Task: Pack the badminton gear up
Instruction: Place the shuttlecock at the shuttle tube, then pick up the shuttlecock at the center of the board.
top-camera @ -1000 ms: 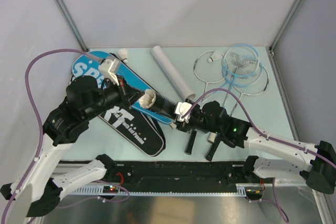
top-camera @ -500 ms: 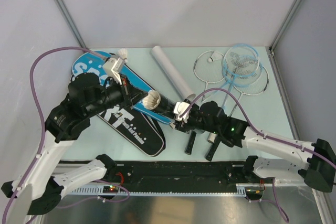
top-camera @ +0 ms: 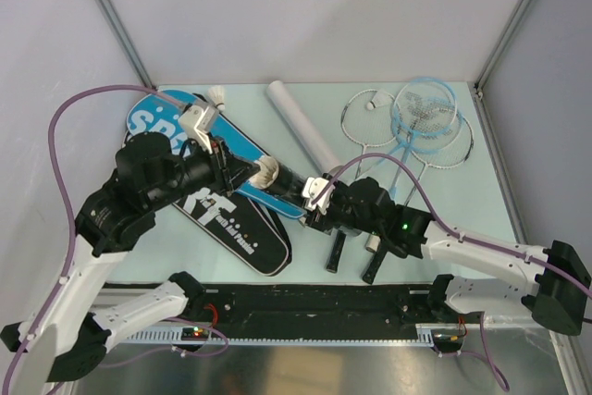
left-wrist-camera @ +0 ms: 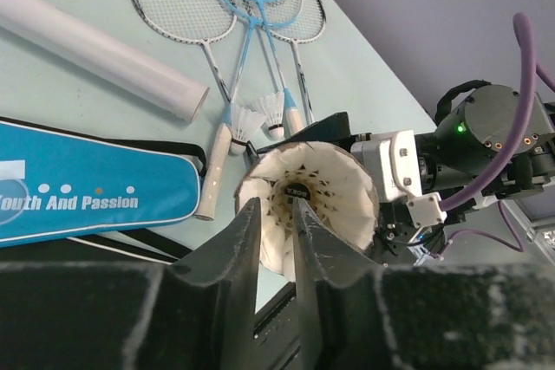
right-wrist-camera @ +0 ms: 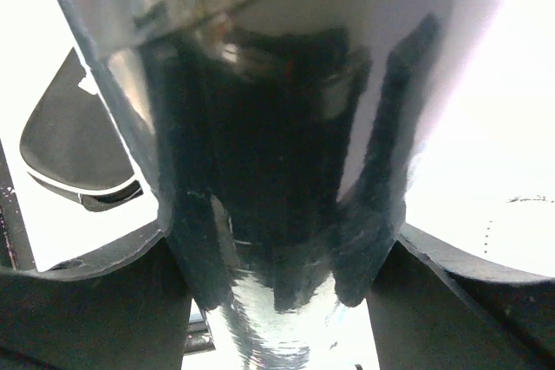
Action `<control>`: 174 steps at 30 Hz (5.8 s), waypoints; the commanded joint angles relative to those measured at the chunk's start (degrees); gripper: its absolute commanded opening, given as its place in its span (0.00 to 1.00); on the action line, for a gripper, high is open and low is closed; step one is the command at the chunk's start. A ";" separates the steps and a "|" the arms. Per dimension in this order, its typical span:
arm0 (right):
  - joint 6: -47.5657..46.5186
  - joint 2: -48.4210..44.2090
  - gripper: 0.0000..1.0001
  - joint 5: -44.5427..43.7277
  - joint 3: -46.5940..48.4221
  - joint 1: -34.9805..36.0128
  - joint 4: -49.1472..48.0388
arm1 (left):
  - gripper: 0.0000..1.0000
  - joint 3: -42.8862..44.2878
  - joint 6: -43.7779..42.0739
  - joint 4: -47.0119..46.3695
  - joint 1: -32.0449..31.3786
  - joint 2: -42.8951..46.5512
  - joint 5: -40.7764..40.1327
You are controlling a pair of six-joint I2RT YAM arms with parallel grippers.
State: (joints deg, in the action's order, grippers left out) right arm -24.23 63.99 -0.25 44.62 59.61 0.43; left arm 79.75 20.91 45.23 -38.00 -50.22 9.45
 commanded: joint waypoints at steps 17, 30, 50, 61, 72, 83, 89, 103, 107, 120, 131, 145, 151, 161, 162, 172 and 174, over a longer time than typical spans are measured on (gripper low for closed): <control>1.32 -0.46 0.29 -2.12 3.53 1.00 -3.49 | 0.04 -3.05 -3.44 -0.62 -0.41 -1.71 2.33; -10.96 1.14 0.28 -10.06 3.48 2.64 -2.52 | 0.07 -8.96 -6.74 -1.06 -0.47 -3.73 7.64; -5.68 0.85 0.28 -7.48 3.53 -1.47 -0.77 | 0.48 -5.83 -4.03 -2.96 -0.98 2.96 -3.73; 1.33 -3.84 0.28 -7.34 2.43 -1.93 3.91 | 0.69 0.35 -7.67 -2.83 1.63 2.55 -23.31; 7.76 -17.15 0.28 -11.18 2.40 1.71 11.39 | 0.89 10.46 -7.19 -4.58 22.84 -22.80 -19.81; 8.11 -21.93 0.28 -10.12 2.38 3.24 11.84 | 0.88 43.29 -5.03 -5.99 36.64 -63.36 -7.94; 7.93 -21.51 0.28 -9.37 2.31 3.25 9.57 | 0.87 65.44 -7.49 -8.79 40.54 -84.13 -4.05; 8.06 -22.14 0.29 -11.73 2.48 3.36 3.86 | 0.85 61.73 4.61 -31.28 44.02 -97.98 2.35; 8.41 -22.22 0.29 -12.44 2.76 3.61 3.86 | 0.84 60.92 6.97 -32.59 44.05 -99.13 2.02; 7.70 -23.46 0.29 -13.71 3.27 4.70 3.34 | 0.77 51.56 14.17 -32.89 42.54 -95.47 1.38; 7.34 -26.46 0.28 -15.07 3.28 5.93 5.16 | 0.71 45.57 14.65 -33.00 39.79 -90.42 2.20; 7.59 -29.09 0.28 -16.46 3.27 8.17 6.12 | 0.70 39.94 5.70 -29.02 34.73 -85.37 0.77; 7.73 -29.51 0.28 -17.32 3.27 9.14 6.36 | 0.71 38.37 4.15 -28.19 33.53 -84.99 3.21; 7.47 -29.82 0.28 -19.26 3.28 11.01 6.40 | 0.66 33.16 0.77 -26.95 31.07 -79.73 0.24; 7.46 -29.81 0.28 -19.39 3.28 11.16 6.42 | 0.66 32.65 0.04 -26.86 30.76 -79.05 -0.03; 6.48 -29.95 0.28 -20.13 3.28 11.69 7.15 | 0.64 24.03 -0.02 -25.96 25.67 -69.48 -19.02; 6.30 -29.90 0.28 -20.25 3.28 11.80 7.27 | 0.62 24.97 0.97 -25.36 25.12 -69.93 -24.13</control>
State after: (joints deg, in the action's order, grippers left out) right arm -16.80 34.89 -19.14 44.71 70.85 10.00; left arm 103.81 21.45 20.32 -11.51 -124.16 -1.37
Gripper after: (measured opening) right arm 0.700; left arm 0.633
